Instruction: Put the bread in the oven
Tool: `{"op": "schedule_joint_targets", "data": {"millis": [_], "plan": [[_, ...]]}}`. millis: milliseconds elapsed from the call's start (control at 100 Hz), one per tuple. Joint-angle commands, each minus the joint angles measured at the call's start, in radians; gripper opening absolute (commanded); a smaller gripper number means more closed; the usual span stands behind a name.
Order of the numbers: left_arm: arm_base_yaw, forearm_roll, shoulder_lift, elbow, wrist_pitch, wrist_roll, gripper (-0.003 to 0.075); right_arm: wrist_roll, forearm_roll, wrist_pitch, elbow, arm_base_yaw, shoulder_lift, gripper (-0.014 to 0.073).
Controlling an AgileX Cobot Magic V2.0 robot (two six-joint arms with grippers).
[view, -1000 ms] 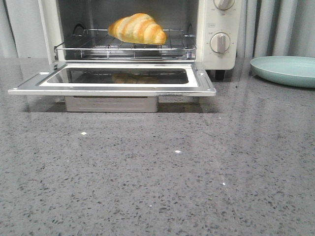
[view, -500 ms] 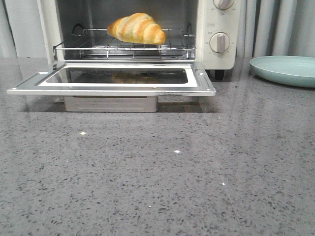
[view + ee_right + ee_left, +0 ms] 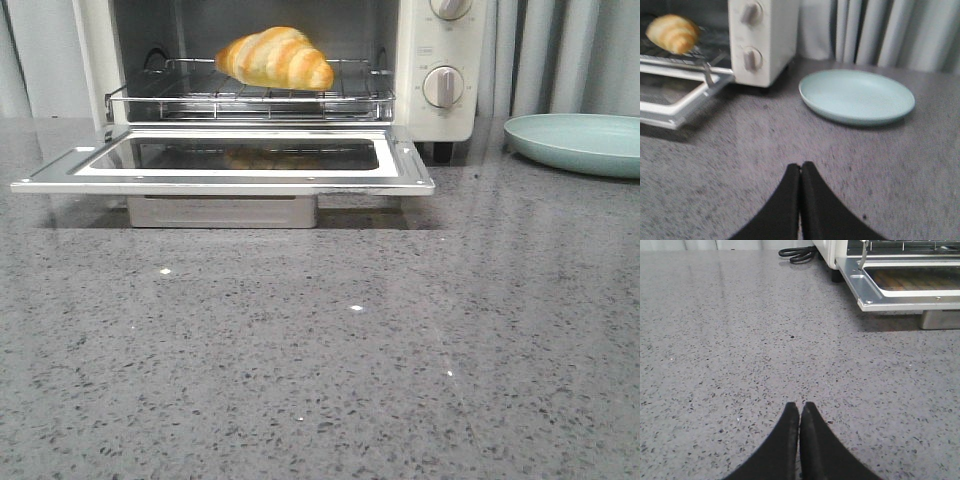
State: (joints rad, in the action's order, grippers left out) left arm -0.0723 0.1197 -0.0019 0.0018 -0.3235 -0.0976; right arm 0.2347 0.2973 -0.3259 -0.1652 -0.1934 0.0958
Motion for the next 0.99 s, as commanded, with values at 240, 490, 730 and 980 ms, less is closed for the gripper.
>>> {"op": "schedule_joint_targets", "data": {"millis": [240,490,730,980], "plan": [[0.003,0.011,-0.026,0.022,0.070,0.011,-0.0021,-0.005,-0.076,0.063,0.200,0.111,-0.038,-0.0054],[0.003,0.011,-0.026,0.022,0.070,0.011,-0.0021,-0.115,-0.064,0.015,0.200,0.112,-0.123,-0.0054],[0.003,0.011,-0.026,0.022,0.070,0.011,-0.0021,-0.115,-0.064,0.011,0.200,0.112,-0.123,-0.0054],[0.003,0.011,-0.026,0.022,0.070,0.011,-0.0021,-0.115,-0.064,0.011,0.200,0.112,-0.123,-0.0054]]}}
